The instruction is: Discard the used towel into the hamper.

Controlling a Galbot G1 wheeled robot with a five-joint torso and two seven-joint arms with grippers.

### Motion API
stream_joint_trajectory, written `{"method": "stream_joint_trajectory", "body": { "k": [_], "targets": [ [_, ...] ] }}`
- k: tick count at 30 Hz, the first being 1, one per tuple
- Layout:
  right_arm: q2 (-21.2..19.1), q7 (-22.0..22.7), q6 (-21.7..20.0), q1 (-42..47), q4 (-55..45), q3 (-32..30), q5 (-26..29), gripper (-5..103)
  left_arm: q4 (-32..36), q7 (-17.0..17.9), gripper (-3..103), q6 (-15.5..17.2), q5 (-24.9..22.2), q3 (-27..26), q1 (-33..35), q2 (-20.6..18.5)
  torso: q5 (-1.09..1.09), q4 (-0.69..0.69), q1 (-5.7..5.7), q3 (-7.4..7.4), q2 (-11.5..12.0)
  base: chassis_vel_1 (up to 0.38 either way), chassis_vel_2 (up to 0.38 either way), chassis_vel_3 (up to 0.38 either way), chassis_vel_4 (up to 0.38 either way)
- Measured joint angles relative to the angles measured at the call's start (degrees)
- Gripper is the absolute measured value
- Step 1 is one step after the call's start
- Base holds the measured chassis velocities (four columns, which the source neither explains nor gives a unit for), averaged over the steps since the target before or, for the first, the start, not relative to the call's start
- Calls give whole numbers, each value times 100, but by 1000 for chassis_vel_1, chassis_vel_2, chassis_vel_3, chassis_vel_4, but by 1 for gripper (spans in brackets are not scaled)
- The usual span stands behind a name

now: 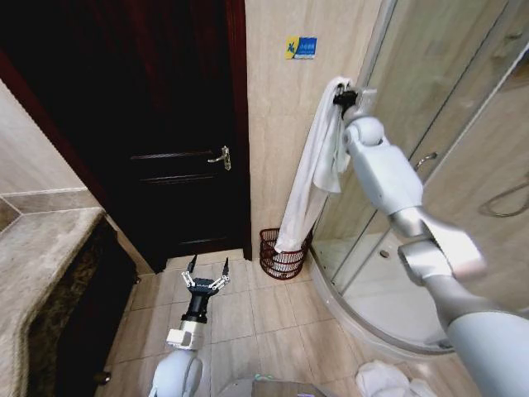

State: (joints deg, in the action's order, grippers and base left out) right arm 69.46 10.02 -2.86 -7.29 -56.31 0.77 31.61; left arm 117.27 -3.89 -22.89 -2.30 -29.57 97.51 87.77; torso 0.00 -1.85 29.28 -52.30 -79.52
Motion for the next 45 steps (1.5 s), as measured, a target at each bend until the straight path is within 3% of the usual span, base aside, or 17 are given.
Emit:
{"method": "stream_joint_trajectory", "body": {
  "k": [9,20,31,38,45],
  "targets": [
    [-106,48,-34,944,-716,-206,-18,7,-58,-29,100,-39,93,29,23,121,2,1,0,0,0,0,0,0,0],
    [-127,112,-121,1439,-1157,-308,43,7,-125,-118,100,-233,77,73,42,203,0,1,-28,32,57,0,0,0,0],
    [-35,153,-171,1542,-1186,-413,250,7,-124,-197,100,-270,138,66,124,216,1,1,-197,223,422,0,0,0,0],
    [52,351,-170,1944,-1636,-567,-12,7,-204,-211,100,-287,91,56,83,149,-2,0,-327,375,700,0,0,0,0],
    [71,265,-175,2204,-1698,-662,-182,7,-223,-218,100,-302,71,47,97,91,1,1,-420,487,908,0,0,0,0]
  ]
}}
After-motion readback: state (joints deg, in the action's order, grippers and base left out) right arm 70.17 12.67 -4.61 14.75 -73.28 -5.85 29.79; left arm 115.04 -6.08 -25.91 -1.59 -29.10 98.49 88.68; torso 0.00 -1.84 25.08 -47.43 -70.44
